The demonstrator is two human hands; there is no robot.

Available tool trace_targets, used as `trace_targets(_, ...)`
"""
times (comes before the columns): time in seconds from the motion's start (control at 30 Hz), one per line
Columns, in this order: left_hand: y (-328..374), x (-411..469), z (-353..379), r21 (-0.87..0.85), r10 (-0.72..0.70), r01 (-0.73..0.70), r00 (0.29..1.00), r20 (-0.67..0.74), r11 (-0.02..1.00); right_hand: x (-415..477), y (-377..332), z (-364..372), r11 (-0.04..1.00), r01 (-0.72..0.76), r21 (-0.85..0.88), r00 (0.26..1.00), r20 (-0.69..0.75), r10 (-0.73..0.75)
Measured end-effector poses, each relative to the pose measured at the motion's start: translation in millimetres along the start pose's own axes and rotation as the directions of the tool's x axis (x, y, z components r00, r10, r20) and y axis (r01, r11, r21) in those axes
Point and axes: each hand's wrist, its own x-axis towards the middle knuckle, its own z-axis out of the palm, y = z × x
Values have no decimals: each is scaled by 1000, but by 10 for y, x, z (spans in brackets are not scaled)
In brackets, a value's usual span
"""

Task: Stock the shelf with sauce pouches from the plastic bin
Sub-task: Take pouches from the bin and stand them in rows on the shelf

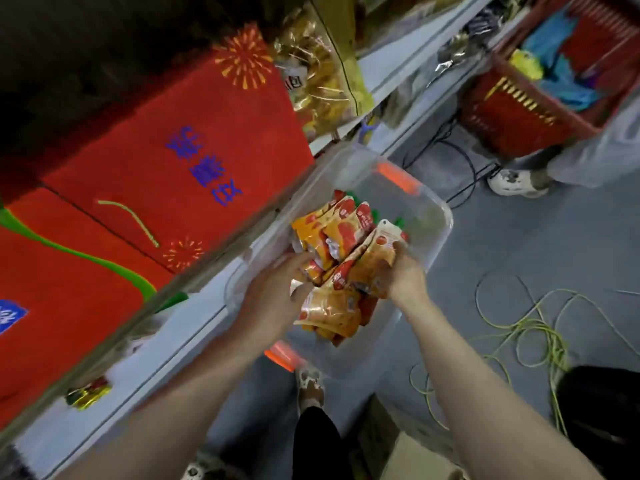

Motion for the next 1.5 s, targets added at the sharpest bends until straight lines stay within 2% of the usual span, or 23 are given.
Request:
trace_targets(0.07, 18, 391, 161, 89, 34, -37, 999, 35, 995, 247, -19, 118, 995, -38, -94, 996, 80, 46)
trace_targets(0.17, 54, 891, 430, 190, 66, -80, 995, 76, 979, 459, 33, 406, 995, -101, -7, 986, 135, 102)
trace_targets(0.33, 58, 1478, 906, 422, 123, -162, 985, 119, 892, 523, 133, 756, 995, -83, -47, 997, -1, 83)
trace_targets(0.47, -18, 1584, 1036, 598, 78, -123, 992, 100, 792, 555, 184, 754, 994, -46, 95, 996, -75, 53)
trace_targets(0.57, 0, 1471, 1002, 624, 66, -102, 995, 81, 775, 515, 94, 709, 985, -13, 174, 992, -121, 34)
trace_targets(0.7, -38, 1149, 812, 589, -2, -48, 996, 84, 807, 423, -34, 676, 941, 96, 326, 985, -164, -44)
trace_targets(0.8, -106, 895, 701, 511, -91, 39, 993, 76, 859, 381, -12, 698, 939, 103, 329, 987, -149, -56)
trace_targets(0.93, -156, 755, 674, 385, -180, 160, 983, 18, 909, 499, 53, 743, 987, 76, 142, 975, -219, -44)
trace_targets(1.0, -164, 713, 660, 243, -218, 211, 976, -2, 947, 573, 77, 642, 987, 65, 146, 979, -203, -34)
trace_targets(1.1, -123, 579, 578, -77, -286, 284, 958, -16, 956, 607, 118, 376, 966, 16, 260, 990, -142, 22)
trace_targets(1.17, -82, 439, 488, -259, -353, 340, 936, -1, 904, 586, 115, 227, 915, -62, 398, 995, -50, 88)
trace_targets(1.23, -38, 270, 368, -446, -408, 387, 912, 53, 807, 477, 61, 125, 840, -120, 529, 992, 27, 125)
trace_targets(1.3, 17, 61, 209, -591, -396, 375, 913, 99, 715, 276, -31, 43, 760, -142, 634, 990, 76, 122)
trace_targets(1.4, 78, -316, -54, -680, -341, 339, 930, 138, 650, -115, -204, -41, 587, -117, 801, 992, 122, 32)
trace_targets(1.5, 74, -730, -295, -766, -333, 313, 933, 137, 561, -557, -422, -98, 564, -47, 824, 993, 100, -65)
